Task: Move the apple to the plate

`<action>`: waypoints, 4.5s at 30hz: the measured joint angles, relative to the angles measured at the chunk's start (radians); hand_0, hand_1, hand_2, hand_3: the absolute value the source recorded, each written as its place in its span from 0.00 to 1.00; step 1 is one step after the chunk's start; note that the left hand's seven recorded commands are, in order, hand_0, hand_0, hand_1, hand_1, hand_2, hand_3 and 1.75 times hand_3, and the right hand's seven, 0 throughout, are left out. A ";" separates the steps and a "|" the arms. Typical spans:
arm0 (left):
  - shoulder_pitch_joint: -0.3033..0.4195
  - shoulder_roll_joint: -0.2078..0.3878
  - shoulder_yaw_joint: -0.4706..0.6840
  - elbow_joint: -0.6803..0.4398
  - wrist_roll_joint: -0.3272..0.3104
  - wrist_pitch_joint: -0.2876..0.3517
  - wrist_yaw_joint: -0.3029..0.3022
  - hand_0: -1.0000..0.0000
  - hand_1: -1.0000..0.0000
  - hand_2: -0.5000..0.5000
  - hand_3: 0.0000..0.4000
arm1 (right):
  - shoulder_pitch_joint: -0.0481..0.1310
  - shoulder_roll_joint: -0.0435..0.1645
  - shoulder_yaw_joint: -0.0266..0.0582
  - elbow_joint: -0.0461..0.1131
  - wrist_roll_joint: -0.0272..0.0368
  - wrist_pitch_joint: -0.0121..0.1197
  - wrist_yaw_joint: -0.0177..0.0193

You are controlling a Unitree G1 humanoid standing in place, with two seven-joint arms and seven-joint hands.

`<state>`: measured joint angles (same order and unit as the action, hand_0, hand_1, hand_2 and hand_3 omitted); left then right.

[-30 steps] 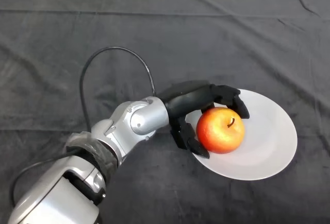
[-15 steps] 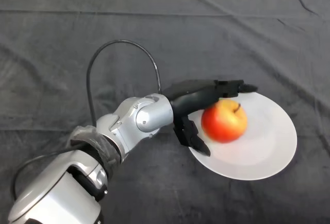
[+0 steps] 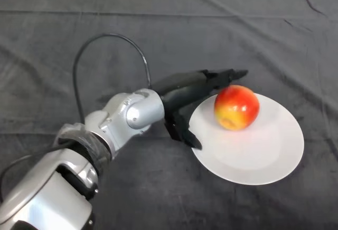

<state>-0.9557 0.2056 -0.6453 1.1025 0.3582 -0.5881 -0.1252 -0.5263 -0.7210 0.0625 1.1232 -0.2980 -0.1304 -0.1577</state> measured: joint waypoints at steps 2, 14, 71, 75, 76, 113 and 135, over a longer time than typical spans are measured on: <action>0.000 0.022 0.000 0.001 0.000 0.001 0.005 1.00 1.00 0.50 0.00 | 0.000 0.000 0.0001 0.001 -0.0001 0.000 0.0000; 0.004 0.107 0.079 0.005 -0.002 -0.006 0.040 1.00 1.00 0.50 0.00 | 0.000 0.000 0.0002 0.001 -0.0001 0.000 0.0000; 0.398 0.339 0.816 0.042 -0.588 -0.004 -0.046 1.00 1.00 0.50 0.00 | 0.002 0.004 0.0021 0.007 -0.0006 0.001 0.0000; 0.422 0.349 0.864 0.042 -0.626 0.001 -0.047 1.00 1.00 0.50 0.00 | 0.002 0.004 0.0022 0.007 -0.0005 0.001 0.0000; 0.426 0.351 0.871 0.042 -0.632 0.004 -0.047 1.00 1.00 0.50 0.00 | 0.002 0.004 0.0022 0.007 -0.0007 0.001 0.0000; 0.478 0.405 1.054 0.042 -0.724 0.070 0.014 1.00 1.00 0.50 0.00 | 0.004 0.006 0.0029 0.011 -0.0007 0.002 0.0000; 0.478 0.405 1.054 0.042 -0.678 0.070 0.065 1.00 1.00 0.50 0.00 | 0.004 0.006 0.0029 0.011 -0.0007 0.002 0.0000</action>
<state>-0.4774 0.6103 0.4089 1.1444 -0.3198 -0.5183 -0.0603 -0.5226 -0.7147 0.0655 1.1338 -0.2986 -0.1289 -0.1576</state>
